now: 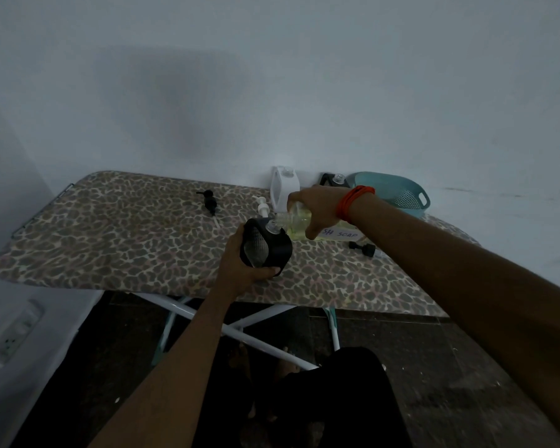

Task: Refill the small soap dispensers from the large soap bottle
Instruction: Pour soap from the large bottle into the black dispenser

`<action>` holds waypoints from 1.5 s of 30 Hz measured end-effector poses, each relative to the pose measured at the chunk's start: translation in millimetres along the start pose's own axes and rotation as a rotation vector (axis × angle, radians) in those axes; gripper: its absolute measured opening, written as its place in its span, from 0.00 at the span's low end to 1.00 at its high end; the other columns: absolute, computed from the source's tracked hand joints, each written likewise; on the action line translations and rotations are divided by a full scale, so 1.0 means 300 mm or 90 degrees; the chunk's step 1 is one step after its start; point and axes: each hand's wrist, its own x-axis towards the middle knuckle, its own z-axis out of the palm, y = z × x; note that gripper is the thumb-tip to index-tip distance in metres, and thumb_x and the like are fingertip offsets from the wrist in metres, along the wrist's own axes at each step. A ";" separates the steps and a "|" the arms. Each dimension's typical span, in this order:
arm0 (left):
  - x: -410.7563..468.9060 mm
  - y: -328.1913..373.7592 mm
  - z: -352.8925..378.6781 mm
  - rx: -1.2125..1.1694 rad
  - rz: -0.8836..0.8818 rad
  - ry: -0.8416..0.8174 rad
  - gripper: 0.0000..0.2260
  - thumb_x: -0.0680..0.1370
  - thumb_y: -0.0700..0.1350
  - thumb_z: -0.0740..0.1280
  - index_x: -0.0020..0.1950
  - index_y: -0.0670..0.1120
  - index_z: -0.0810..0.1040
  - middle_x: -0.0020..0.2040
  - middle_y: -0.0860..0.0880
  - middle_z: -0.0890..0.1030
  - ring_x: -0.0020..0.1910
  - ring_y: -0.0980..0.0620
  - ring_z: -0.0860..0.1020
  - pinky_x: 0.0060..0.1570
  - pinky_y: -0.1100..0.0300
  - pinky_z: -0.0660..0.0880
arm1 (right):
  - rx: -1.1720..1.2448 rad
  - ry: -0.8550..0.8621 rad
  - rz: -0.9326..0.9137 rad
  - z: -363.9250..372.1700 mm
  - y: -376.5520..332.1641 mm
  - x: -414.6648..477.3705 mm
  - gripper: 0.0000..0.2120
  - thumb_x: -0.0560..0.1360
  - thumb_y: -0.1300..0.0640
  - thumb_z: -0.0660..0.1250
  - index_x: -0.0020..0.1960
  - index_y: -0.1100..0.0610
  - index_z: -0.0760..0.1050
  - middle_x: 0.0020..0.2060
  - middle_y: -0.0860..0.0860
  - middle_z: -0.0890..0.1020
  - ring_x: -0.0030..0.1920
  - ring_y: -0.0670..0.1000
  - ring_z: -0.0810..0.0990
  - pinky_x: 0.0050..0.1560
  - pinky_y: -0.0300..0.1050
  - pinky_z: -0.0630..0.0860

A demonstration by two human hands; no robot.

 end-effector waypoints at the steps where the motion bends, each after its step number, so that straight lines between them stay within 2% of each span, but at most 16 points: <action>1: 0.001 -0.001 0.001 0.002 -0.002 0.001 0.54 0.61 0.49 0.84 0.80 0.48 0.56 0.78 0.49 0.62 0.76 0.48 0.63 0.71 0.43 0.67 | 0.002 0.000 0.001 0.000 0.000 0.000 0.36 0.65 0.49 0.79 0.68 0.47 0.67 0.57 0.52 0.73 0.53 0.53 0.73 0.51 0.51 0.75; 3: 0.003 -0.003 0.002 0.006 -0.003 0.005 0.53 0.62 0.46 0.83 0.80 0.48 0.56 0.78 0.49 0.62 0.76 0.48 0.63 0.71 0.42 0.67 | 0.004 0.001 0.000 0.001 0.000 -0.001 0.36 0.65 0.49 0.79 0.68 0.47 0.67 0.58 0.52 0.73 0.53 0.53 0.73 0.50 0.51 0.75; 13: 0.003 0.006 0.004 0.005 0.020 0.002 0.51 0.63 0.43 0.83 0.80 0.46 0.57 0.77 0.48 0.64 0.75 0.48 0.65 0.71 0.45 0.67 | 0.002 -0.001 0.016 0.003 -0.003 0.001 0.36 0.65 0.49 0.80 0.68 0.45 0.67 0.60 0.54 0.74 0.54 0.55 0.76 0.52 0.52 0.76; 16: -0.001 0.012 0.001 0.002 0.012 -0.004 0.55 0.60 0.52 0.83 0.80 0.47 0.57 0.77 0.48 0.64 0.75 0.48 0.65 0.71 0.47 0.68 | 0.007 0.001 0.015 0.003 -0.003 -0.001 0.36 0.65 0.49 0.80 0.68 0.45 0.67 0.60 0.54 0.74 0.54 0.55 0.76 0.53 0.53 0.77; 18: -0.002 0.012 -0.001 0.003 0.003 -0.016 0.57 0.59 0.58 0.83 0.80 0.48 0.56 0.78 0.49 0.62 0.76 0.48 0.63 0.71 0.46 0.67 | 0.008 0.004 0.009 0.004 -0.003 -0.002 0.36 0.65 0.49 0.80 0.68 0.46 0.67 0.58 0.53 0.74 0.53 0.53 0.74 0.50 0.50 0.75; 21: -0.001 0.007 -0.003 0.013 0.000 -0.021 0.58 0.58 0.62 0.80 0.81 0.48 0.54 0.79 0.49 0.60 0.77 0.47 0.62 0.72 0.44 0.66 | 0.007 0.008 -0.001 0.003 -0.003 -0.003 0.35 0.65 0.50 0.79 0.67 0.47 0.67 0.56 0.51 0.73 0.51 0.51 0.71 0.47 0.48 0.70; 27: 0.005 -0.007 -0.001 0.017 0.001 -0.014 0.59 0.56 0.67 0.78 0.80 0.49 0.55 0.79 0.50 0.61 0.76 0.48 0.62 0.71 0.48 0.67 | 0.005 0.007 -0.004 -0.002 -0.004 -0.006 0.35 0.67 0.50 0.79 0.68 0.48 0.67 0.52 0.48 0.70 0.50 0.51 0.70 0.47 0.47 0.68; 32: 0.007 -0.012 0.001 0.019 0.001 -0.013 0.58 0.58 0.62 0.81 0.81 0.49 0.54 0.79 0.50 0.61 0.76 0.48 0.62 0.71 0.46 0.67 | 0.006 0.010 -0.006 0.002 -0.003 -0.004 0.35 0.66 0.50 0.79 0.69 0.48 0.67 0.52 0.48 0.69 0.50 0.50 0.70 0.47 0.47 0.69; 38: 0.016 -0.028 0.006 0.018 0.004 -0.001 0.53 0.63 0.49 0.83 0.80 0.50 0.55 0.79 0.51 0.61 0.76 0.49 0.62 0.69 0.53 0.67 | 0.002 0.009 -0.007 0.002 -0.002 0.000 0.36 0.66 0.49 0.80 0.68 0.48 0.67 0.52 0.49 0.71 0.50 0.51 0.72 0.46 0.48 0.70; 45: 0.021 -0.031 0.008 0.021 0.018 0.008 0.53 0.63 0.46 0.83 0.80 0.47 0.55 0.78 0.49 0.61 0.76 0.48 0.62 0.69 0.53 0.66 | 0.006 0.011 -0.005 0.004 -0.002 0.003 0.35 0.66 0.50 0.79 0.68 0.48 0.67 0.52 0.48 0.70 0.51 0.51 0.71 0.47 0.48 0.70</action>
